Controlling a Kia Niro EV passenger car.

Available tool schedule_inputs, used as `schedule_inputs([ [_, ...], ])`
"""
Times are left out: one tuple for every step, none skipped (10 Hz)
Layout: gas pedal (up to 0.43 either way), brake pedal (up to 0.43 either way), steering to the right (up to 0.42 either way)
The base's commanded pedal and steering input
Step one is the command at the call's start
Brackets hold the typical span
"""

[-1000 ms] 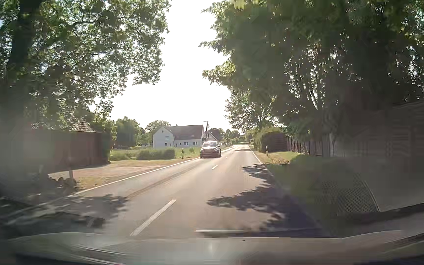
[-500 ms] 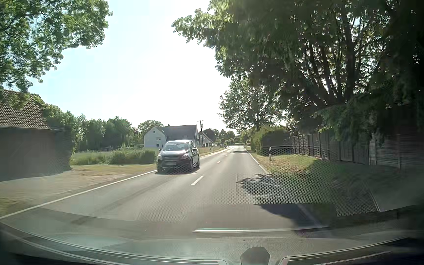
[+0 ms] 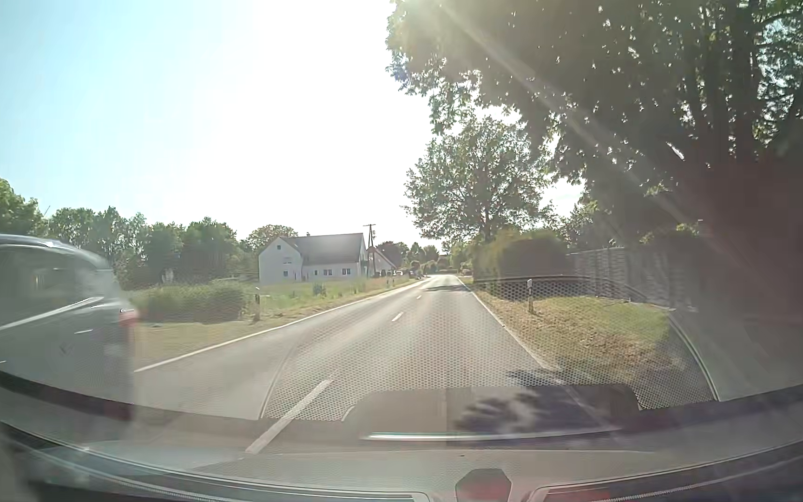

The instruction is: Follow the waypoints while adhering to traffic rules and regulations

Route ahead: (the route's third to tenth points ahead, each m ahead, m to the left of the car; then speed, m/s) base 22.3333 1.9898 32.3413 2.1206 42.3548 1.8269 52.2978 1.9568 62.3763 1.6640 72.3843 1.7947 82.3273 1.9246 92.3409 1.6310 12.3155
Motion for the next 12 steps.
schedule_inputs([
  [0.177,0.006,0.009],
  [0.177,0.006,0.009],
  [0.177,0.006,0.009],
  [0.177,0.006,0.009],
  [0.177,0.006,0.007],
  [0.177,0.006,0.005],
  [0.177,0.006,0.004],
  [0.177,0.006,0.004],
  [0.177,0.006,0.004],
  [0.197,0.006,0.004],
  [0.22,0.006,0.004],
  [0.228,0.006,0.004],
])
